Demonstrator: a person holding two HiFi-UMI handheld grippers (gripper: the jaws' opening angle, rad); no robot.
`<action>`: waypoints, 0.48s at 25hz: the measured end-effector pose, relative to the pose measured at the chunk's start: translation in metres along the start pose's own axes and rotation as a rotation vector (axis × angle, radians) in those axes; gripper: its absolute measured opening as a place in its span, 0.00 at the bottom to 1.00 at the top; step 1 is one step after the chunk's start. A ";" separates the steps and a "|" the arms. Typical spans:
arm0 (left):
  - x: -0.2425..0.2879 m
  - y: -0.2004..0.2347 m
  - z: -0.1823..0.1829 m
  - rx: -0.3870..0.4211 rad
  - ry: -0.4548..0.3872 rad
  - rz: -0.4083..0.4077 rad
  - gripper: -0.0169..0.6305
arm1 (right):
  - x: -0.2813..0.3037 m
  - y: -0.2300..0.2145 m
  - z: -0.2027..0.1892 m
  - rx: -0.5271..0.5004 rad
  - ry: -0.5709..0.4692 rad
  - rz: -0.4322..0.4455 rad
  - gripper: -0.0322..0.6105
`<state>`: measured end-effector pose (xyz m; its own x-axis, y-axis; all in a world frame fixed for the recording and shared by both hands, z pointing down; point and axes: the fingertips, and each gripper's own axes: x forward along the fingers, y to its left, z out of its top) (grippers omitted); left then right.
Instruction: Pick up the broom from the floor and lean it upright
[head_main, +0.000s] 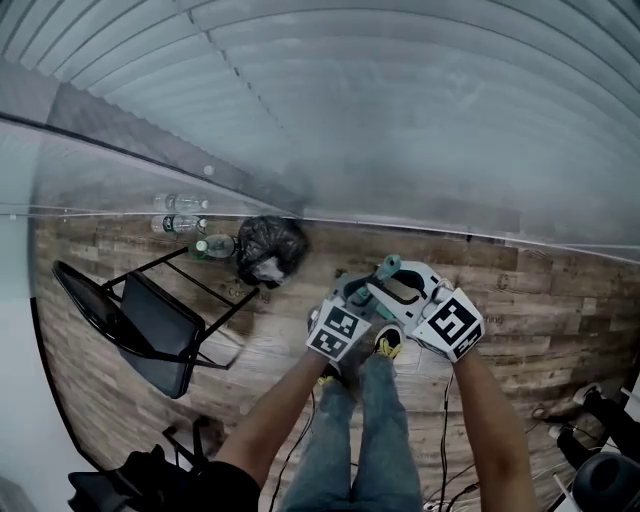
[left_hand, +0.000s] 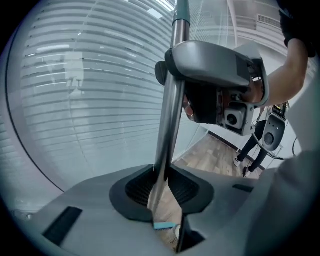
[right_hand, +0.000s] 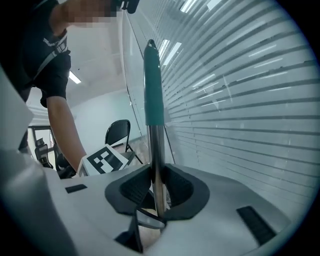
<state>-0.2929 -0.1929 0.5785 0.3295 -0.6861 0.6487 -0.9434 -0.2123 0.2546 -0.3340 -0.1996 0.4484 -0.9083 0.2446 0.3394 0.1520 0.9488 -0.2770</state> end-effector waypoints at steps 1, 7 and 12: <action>0.005 0.004 0.000 -0.002 0.004 0.005 0.18 | 0.002 -0.005 -0.003 0.000 0.007 0.004 0.20; 0.033 0.020 0.006 -0.013 0.024 0.021 0.18 | 0.007 -0.037 -0.010 0.011 0.017 -0.020 0.20; 0.048 0.025 0.014 -0.015 0.028 0.019 0.18 | 0.008 -0.055 -0.011 0.010 0.006 -0.054 0.20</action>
<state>-0.3015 -0.2411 0.6062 0.3126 -0.6703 0.6730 -0.9489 -0.1891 0.2525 -0.3455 -0.2472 0.4761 -0.9127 0.1941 0.3596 0.0987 0.9587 -0.2669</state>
